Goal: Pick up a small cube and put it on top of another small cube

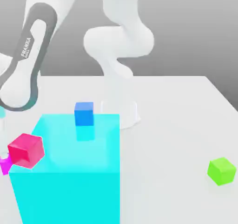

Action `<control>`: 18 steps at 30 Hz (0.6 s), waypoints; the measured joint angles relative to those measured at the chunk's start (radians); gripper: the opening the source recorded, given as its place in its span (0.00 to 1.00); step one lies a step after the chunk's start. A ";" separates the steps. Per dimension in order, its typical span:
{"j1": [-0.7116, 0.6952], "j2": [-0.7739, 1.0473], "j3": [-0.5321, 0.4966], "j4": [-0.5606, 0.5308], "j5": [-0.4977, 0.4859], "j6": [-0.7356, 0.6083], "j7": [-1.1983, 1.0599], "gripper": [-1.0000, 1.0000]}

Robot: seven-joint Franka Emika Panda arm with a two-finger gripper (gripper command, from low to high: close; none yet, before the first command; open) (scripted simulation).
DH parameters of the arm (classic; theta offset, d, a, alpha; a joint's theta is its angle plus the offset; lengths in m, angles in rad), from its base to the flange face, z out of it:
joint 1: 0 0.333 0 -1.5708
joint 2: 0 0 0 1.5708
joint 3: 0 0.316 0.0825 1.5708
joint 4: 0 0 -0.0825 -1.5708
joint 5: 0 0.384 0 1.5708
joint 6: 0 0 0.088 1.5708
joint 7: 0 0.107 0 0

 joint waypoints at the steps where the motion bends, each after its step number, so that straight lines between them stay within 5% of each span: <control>1: -0.032 0.029 0.041 0.012 0.041 0.014 -0.029 0.50; 2: -0.065 0.057 0.082 0.024 0.082 0.029 -0.060 0.50; 3: -0.092 0.081 0.114 0.034 0.115 0.040 -0.084 0.00; 10: -0.098 0.082 0.122 0.035 0.118 0.042 -0.086 0.00; 15: 0.049 -0.044 -0.062 -0.018 -0.067 -0.021 0.049 0.00; 18: 0.092 -0.067 -0.080 0.009 -0.144 -0.062 0.046 0.00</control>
